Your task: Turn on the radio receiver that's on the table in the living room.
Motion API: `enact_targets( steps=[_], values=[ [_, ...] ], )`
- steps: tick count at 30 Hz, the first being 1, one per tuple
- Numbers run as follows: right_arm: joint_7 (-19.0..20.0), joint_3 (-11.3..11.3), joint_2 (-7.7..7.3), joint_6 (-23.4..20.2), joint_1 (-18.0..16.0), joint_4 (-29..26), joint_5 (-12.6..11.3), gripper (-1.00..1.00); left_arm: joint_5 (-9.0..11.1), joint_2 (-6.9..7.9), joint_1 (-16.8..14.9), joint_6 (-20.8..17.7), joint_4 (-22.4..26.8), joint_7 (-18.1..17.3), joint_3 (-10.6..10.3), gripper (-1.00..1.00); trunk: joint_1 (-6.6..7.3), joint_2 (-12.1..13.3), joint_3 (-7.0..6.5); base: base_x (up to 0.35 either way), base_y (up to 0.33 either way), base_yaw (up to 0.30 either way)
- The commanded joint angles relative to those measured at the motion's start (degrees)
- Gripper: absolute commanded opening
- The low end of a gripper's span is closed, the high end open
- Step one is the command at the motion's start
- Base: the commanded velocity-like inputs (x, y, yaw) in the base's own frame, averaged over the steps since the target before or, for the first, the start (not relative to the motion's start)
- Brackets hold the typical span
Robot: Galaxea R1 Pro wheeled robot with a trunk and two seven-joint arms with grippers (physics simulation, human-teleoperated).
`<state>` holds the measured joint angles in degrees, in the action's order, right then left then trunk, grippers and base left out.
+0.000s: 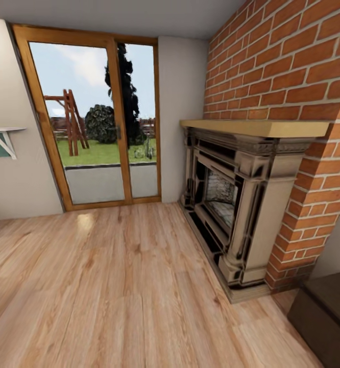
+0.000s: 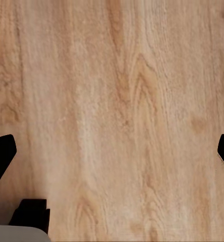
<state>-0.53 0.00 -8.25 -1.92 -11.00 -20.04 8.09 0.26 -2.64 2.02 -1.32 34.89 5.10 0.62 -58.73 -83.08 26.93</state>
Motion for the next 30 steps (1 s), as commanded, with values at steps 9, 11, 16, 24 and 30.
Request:
enact_targets(
  steps=[9,11,16,24,30],
  values=[
    [0.0,0.0,0.01,0.0,0.0,0.0,0.0,1.0,0.0,-0.02,0.0,0.0,0.0,0.0,0.0,1.0,0.0,0.0,0.0,0.325,0.0,0.203],
    [0.0,0.0,0.0,0.0,0.0,0.0,0.0,1.0,0.0,-0.05,0.0,0.0,0.0,0.0,0.0,1.0,0.0,0.0,0.0,0.325,0.0,0.254],
    [0.0,0.0,-0.01,0.0,0.0,0.0,0.0,1.0,0.0,-0.03,0.0,0.0,0.0,0.0,0.0,1.0,0.0,0.0,0.0,0.325,0.0,0.256],
    [0.0,0.0,0.0,0.0,0.0,0.0,0.0,1.0,0.0,0.0,0.0,0.0,0.0,0.0,0.0,1.0,0.0,0.0,0.0,0.325,0.0,0.257],
    [0.0,0.0,0.01,0.0,-0.1,0.0,0.0,1.0,0.0,0.01,0.0,0.0,0.0,0.0,0.0,1.0,0.0,0.0,0.0,0.325,0.0,0.257]
  ],
)
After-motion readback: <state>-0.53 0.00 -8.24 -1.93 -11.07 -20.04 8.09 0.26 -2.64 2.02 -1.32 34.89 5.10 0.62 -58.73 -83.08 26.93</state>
